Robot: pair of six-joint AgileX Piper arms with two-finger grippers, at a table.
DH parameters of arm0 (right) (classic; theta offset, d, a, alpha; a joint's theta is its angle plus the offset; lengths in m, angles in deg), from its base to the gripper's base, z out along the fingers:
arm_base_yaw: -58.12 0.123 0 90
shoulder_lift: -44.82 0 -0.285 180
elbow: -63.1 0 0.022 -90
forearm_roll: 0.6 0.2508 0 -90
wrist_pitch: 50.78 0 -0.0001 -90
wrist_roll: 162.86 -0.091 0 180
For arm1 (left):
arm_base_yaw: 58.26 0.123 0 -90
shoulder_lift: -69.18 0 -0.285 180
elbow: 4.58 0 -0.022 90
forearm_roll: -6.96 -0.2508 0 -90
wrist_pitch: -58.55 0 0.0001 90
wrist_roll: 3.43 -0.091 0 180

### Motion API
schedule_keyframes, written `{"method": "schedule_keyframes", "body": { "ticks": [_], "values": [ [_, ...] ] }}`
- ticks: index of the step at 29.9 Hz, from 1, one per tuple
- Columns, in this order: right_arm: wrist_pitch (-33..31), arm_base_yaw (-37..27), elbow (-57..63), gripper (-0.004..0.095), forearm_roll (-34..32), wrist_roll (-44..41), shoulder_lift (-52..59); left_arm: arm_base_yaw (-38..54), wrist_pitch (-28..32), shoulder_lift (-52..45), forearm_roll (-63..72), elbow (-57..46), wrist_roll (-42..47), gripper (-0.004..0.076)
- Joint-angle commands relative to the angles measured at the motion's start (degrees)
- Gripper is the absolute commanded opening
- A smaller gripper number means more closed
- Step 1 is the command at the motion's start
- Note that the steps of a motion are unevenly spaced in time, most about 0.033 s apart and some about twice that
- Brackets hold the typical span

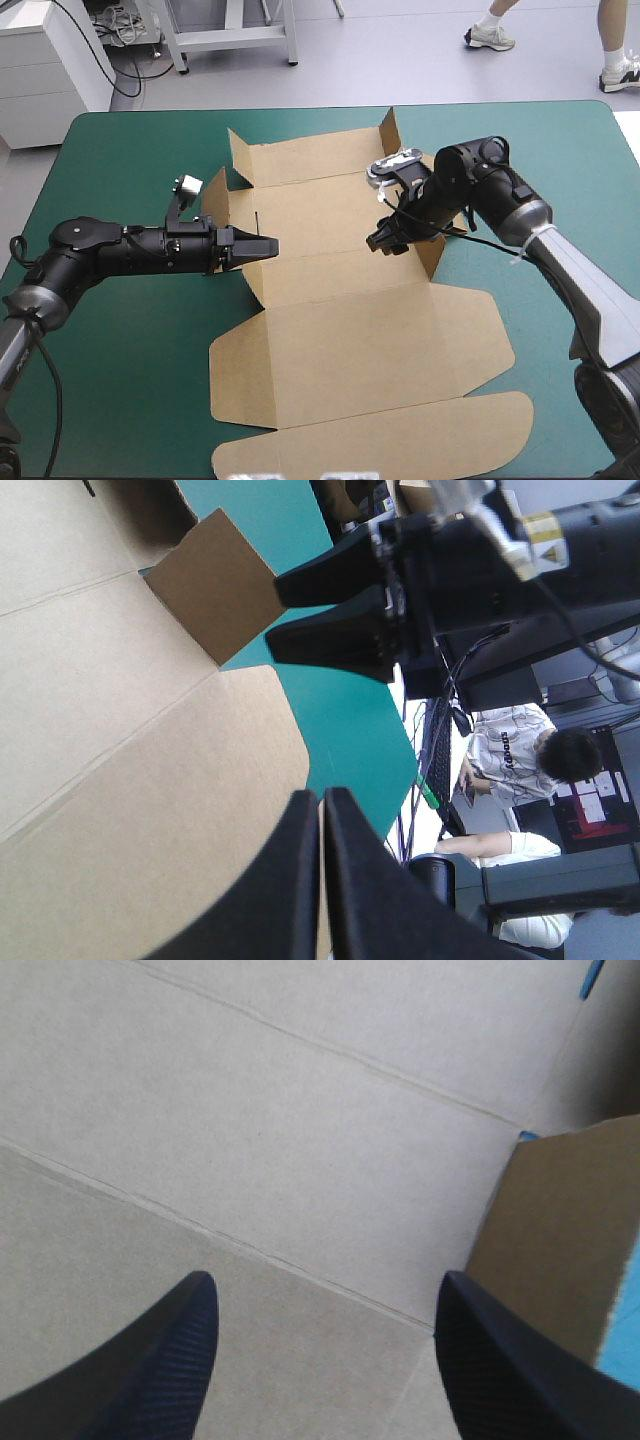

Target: Fold the box

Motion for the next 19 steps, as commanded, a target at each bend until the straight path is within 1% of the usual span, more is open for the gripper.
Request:
{"method": "schedule_keyframes", "body": {
  "ticks": [1, 6, 9, 12, 15, 19],
  "values": [
    [-0.42, -0.32, -6.51, 0.0589, -1.89, 0.25, 4.93, -0.28, -1.88, -1.70, 4.40, 1.76, -0.22, -0.0008],
    [-0.42, -0.32, -13.53, 0.0588, -4.93, -0.89, 6.96, -0.28, -1.98, -1.70, 4.40, 1.76, -0.22, -0.0008],
    [-0.42, -0.32, -15.97, 0.0588, -8.32, -2.04, 8.48, -0.28, -2.32, -1.70, 4.40, 1.76, -0.22, -0.0008],
    [-0.42, -0.32, -16.50, 0.0588, -12.81, -4.08, 10.14, -0.28, -2.58, -1.70, 4.25, 1.76, -0.22, -0.0008],
    [-0.42, -0.32, -16.50, 0.0588, -15.84, -5.75, 12.23, -0.28, -2.72, -1.70, 4.25, 1.76, -0.22, -0.0008],
    [-0.42, -0.32, -16.50, 0.0588, -17.43, -6.44, 14.30, -0.28, -2.72, -1.70, 4.25, 1.76, -0.22, -0.0008]
  ]
}}
